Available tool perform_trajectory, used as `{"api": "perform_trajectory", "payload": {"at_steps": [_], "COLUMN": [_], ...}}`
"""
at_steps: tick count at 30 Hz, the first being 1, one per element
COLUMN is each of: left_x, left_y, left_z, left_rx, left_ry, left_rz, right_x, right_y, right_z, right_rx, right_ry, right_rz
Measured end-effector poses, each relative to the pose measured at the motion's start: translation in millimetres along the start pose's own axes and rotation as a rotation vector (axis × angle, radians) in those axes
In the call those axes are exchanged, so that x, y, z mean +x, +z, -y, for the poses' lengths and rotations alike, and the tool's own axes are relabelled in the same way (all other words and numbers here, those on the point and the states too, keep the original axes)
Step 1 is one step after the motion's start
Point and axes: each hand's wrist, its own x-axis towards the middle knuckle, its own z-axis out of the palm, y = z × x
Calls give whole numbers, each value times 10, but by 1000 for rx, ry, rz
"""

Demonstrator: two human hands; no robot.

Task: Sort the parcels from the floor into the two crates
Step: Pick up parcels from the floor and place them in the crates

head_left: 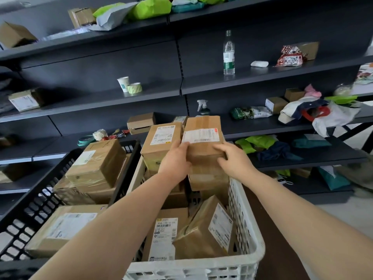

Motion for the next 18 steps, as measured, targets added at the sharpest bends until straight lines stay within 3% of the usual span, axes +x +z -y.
{"api": "perform_trajectory", "payload": {"at_steps": [4, 7, 8, 10, 13, 15, 18], "left_x": [-39, -181, -228, -314, -425, -506, -615], "left_y": [107, 166, 201, 284, 421, 511, 649], "left_z": [13, 128, 183, 276, 310, 285, 257], "left_rx": [-151, -292, -326, -307, -181, -170, -155], "left_ry": [-117, -239, -287, -365, -388, -391, -432], "left_rz": [-218, -347, -335, -175, 229, 440, 632], "right_x": [-7, -261, -343, -471, -542, -569, -591], "right_y": [106, 143, 165, 225, 342, 421, 517], "right_z": [-43, -13, -14, -9, -38, -84, -155], "right_rx": [-70, -57, -60, -75, -142, -160, -226], "right_ry": [55, -151, -222, -281, -225, -149, -94], "right_rz": [-153, -364, -358, -192, 113, 197, 223]}}
